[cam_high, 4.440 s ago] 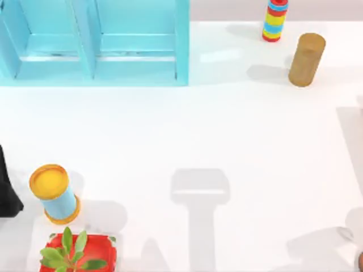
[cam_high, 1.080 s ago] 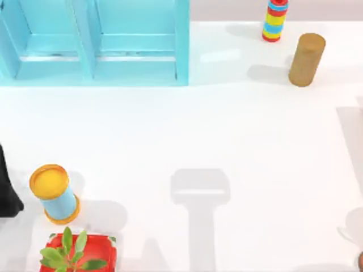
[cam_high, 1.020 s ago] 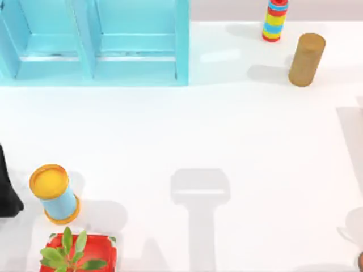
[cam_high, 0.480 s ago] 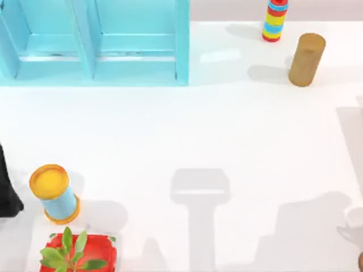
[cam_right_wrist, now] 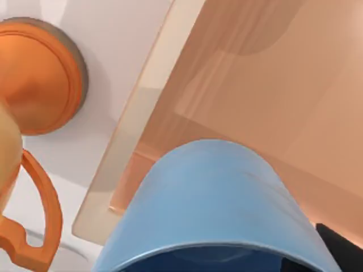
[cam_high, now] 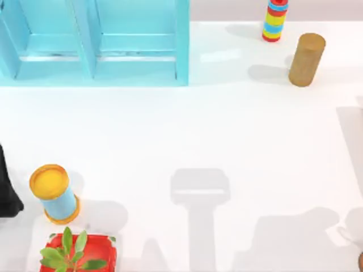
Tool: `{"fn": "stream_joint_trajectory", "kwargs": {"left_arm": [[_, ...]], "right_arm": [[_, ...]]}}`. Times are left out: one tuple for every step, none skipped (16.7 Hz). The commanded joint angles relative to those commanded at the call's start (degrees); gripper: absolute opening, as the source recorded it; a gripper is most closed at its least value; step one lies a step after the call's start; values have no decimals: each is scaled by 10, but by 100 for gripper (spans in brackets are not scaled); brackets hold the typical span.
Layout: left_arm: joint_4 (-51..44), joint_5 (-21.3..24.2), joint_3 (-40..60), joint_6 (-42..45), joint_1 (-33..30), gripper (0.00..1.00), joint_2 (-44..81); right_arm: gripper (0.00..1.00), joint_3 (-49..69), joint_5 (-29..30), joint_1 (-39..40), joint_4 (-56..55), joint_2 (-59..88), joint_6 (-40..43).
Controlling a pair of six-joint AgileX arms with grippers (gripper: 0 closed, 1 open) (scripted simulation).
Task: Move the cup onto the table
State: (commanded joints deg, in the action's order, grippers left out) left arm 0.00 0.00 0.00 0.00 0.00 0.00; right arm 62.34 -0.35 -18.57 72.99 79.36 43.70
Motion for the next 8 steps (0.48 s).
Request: {"fn": "stream_joint_trajectory", "kwargs": {"left_arm": [[0, 0, 0, 0, 0, 100, 0], [0, 0, 0, 0, 0, 100, 0], [0, 0, 0, 0, 0, 100, 0], [0, 0, 0, 0, 0, 100, 0], [0, 0, 0, 0, 0, 100, 0], [0, 0, 0, 0, 0, 100, 0], [0, 0, 0, 0, 0, 100, 0], [0, 0, 0, 0, 0, 100, 0]], "right_arm": [[0, 0, 0, 0, 0, 0, 0], [0, 5, 2, 3, 0, 3, -7], [0, 15, 4, 9, 0, 9, -19], [0, 27, 6, 20, 0, 17, -37], [0, 42, 9, 33, 1, 28, -61], [0, 58, 11, 51, 3, 41, -90], [0, 75, 14, 72, 4, 56, -126], [0, 92, 15, 96, 6, 72, -166]]}}
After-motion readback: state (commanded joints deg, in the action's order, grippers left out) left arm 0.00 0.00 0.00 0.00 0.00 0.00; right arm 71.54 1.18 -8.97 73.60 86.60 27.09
